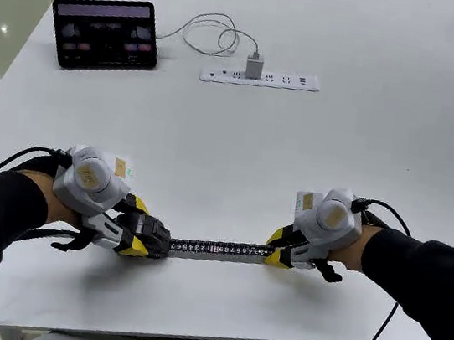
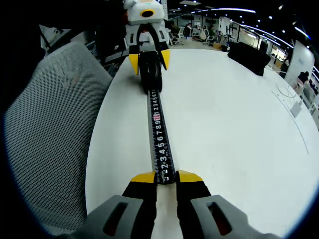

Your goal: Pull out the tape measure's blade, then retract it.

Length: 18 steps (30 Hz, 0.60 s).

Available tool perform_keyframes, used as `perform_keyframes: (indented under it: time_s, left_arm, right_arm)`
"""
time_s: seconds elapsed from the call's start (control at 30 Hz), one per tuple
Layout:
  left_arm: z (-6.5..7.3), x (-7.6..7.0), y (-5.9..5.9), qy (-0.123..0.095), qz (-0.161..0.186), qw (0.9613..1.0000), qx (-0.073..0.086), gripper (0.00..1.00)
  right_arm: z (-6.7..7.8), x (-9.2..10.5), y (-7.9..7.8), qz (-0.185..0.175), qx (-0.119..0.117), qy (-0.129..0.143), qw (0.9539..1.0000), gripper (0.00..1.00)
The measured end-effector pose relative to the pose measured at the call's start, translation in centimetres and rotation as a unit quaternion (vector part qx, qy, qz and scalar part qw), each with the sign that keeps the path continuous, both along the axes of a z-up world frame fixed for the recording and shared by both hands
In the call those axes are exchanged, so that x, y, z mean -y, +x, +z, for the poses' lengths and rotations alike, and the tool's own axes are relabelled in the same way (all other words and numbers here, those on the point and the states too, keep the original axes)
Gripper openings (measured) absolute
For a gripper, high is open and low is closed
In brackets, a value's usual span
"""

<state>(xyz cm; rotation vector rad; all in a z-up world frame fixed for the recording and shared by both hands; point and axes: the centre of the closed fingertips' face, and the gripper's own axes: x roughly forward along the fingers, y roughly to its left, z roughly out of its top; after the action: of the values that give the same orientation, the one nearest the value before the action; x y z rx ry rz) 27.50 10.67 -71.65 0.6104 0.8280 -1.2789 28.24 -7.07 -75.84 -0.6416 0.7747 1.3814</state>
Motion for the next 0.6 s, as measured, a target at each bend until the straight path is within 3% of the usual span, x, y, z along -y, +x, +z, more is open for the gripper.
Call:
perform_keyframes:
  time_s: [0.6]
  left_arm:
    - [0.0,0.1,0.0,-0.001,0.002,1.0000,0.001,0.33]
  right_arm:
    - [0.1,1.6,0.1,-0.005,0.001,-0.006,1.0000,0.09]
